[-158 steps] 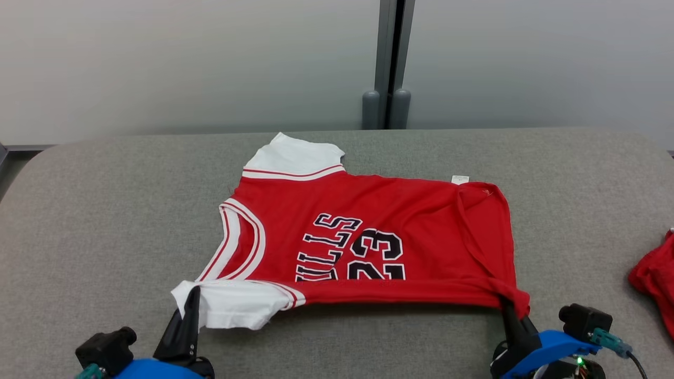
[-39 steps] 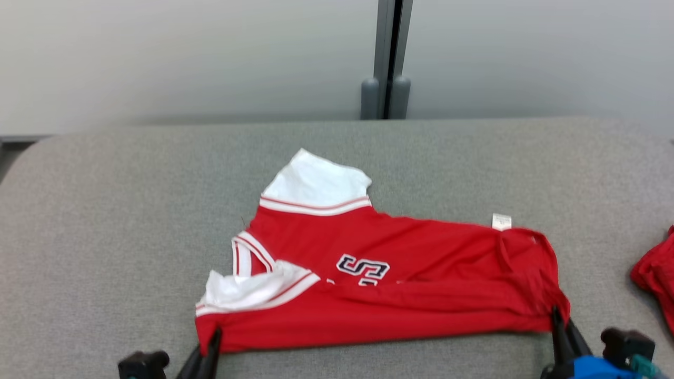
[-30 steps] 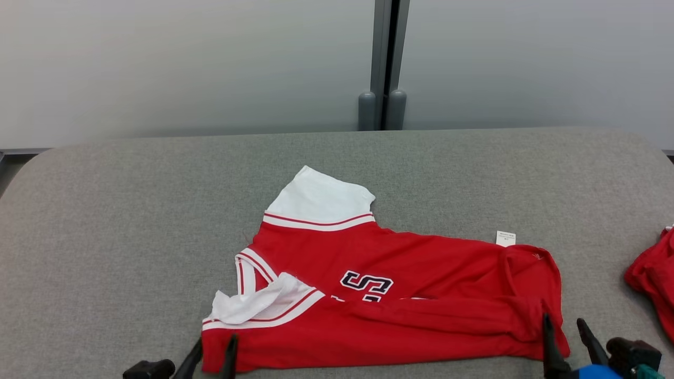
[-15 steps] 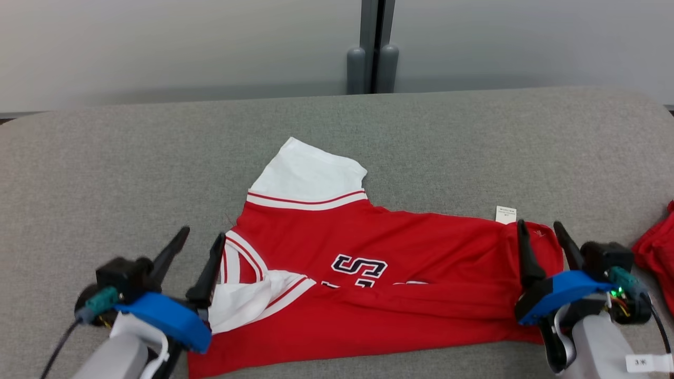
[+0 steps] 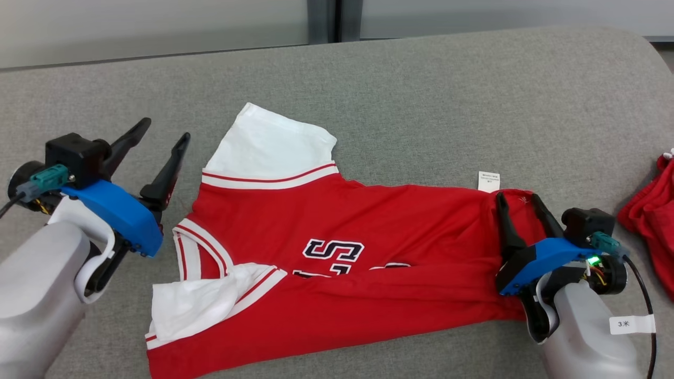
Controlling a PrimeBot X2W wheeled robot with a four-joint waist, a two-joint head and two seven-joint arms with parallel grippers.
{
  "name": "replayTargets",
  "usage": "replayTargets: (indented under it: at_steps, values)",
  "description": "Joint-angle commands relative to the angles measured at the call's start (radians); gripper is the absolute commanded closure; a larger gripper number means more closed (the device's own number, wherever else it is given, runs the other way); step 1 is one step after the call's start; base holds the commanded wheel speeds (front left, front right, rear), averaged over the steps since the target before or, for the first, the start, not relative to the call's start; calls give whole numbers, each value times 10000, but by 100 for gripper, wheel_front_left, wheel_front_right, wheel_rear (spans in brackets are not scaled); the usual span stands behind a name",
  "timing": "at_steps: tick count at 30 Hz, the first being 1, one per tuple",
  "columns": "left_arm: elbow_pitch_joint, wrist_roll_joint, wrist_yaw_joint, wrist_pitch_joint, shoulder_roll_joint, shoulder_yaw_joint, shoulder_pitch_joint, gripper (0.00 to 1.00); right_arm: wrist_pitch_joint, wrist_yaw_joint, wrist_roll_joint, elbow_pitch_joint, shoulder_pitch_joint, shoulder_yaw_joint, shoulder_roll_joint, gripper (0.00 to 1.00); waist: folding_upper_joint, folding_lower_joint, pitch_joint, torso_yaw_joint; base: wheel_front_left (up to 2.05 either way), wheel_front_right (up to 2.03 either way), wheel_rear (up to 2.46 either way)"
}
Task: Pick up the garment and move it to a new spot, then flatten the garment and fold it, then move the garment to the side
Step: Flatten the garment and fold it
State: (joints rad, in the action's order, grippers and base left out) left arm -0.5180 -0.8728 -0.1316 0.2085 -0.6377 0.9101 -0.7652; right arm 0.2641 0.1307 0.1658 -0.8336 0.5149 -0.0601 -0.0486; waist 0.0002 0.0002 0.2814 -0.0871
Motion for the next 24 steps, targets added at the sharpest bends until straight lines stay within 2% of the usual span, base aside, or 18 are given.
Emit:
replayTargets:
  at_steps: [1, 6, 12, 22, 23, 24]
  values:
    - [-77, -111, 17, 91, -129, 120, -248, 0, -1, 1, 101, -123, 265, 85, -43, 0, -2, -2, 35, -33, 0, 0, 0]
    - [-337, -740, 17, 363, -213, 807, -721, 0, 1, 1, 1068, -805, 627, 452, -42, 0, -2, -2, 130, -12, 0, 0, 0]
    - [-620, -1213, 17, 542, -262, 1354, -829, 0, -1, 1, 2185, -955, 797, 959, -53, 0, -2, -2, 66, 126, 0, 0, 0]
    - [-808, -1389, 17, 570, -133, 1278, -571, 0, -10, -1, 2391, -2468, 1328, 758, -43, 0, -2, -2, -115, 237, 0, 0, 0]
    - [-811, -1374, 17, 570, -120, 1253, -566, 0, -10, 1, 2375, -2552, 1400, 755, -43, 7, -2, -2, -121, 241, 0, 0, 0]
    - [-815, -1357, 17, 571, -103, 1223, -561, 0, -9, 1, 2338, -2615, 1449, 747, -43, 43, -2, -2, -132, 247, 0, 0, 0]
